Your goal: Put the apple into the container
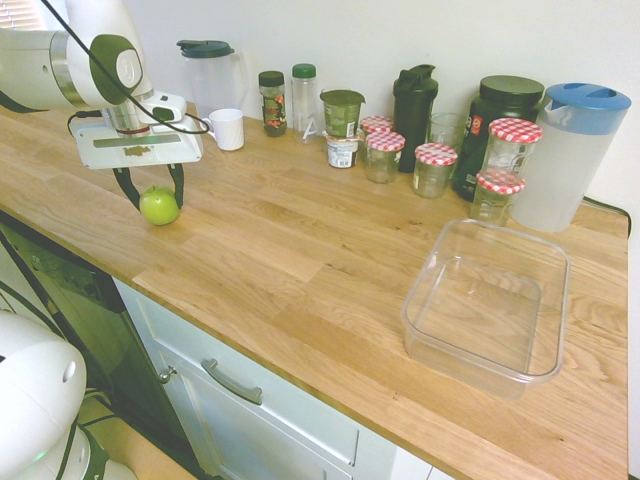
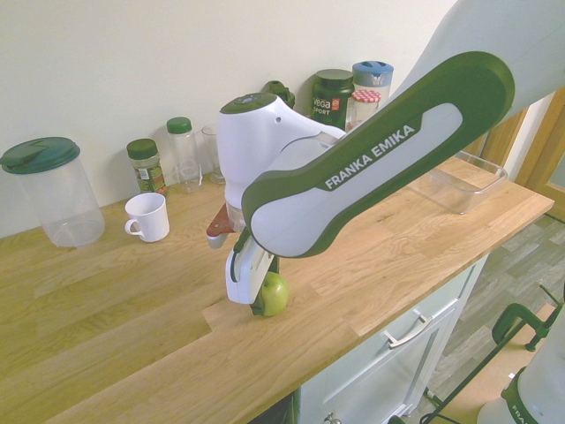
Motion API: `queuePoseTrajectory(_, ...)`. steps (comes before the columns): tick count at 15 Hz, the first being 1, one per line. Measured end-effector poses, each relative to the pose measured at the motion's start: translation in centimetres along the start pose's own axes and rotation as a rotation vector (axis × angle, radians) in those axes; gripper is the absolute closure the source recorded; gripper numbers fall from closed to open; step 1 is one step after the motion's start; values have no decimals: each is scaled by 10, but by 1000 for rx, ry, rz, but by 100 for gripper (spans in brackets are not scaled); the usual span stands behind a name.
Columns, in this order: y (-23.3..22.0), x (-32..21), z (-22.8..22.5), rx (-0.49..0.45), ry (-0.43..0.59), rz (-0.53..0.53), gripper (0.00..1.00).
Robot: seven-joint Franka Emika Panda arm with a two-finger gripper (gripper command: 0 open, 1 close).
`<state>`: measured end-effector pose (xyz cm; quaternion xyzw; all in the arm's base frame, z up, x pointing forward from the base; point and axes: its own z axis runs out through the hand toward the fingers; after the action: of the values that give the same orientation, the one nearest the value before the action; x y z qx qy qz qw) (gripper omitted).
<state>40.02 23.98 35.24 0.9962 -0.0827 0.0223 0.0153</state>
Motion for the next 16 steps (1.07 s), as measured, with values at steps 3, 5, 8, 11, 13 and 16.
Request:
queuePoseTrajectory(3, 25, 32, -54, -8, 15, 128, 100)
queuePoseTrajectory(5, 68, 56, -96, -9, 19, 251, 100)
queuePoseTrajectory(8, 166, 88, -126, 4, 18, 462, 100)
queuePoseTrajectory(11, 276, 105, -126, 9, 21, 654, 100)
queuePoseTrajectory(13, 339, 106, -124, 19, 26, 741, 100)
queuePoseTrajectory(16, 417, 98, -122, 38, 44, 831, 100)
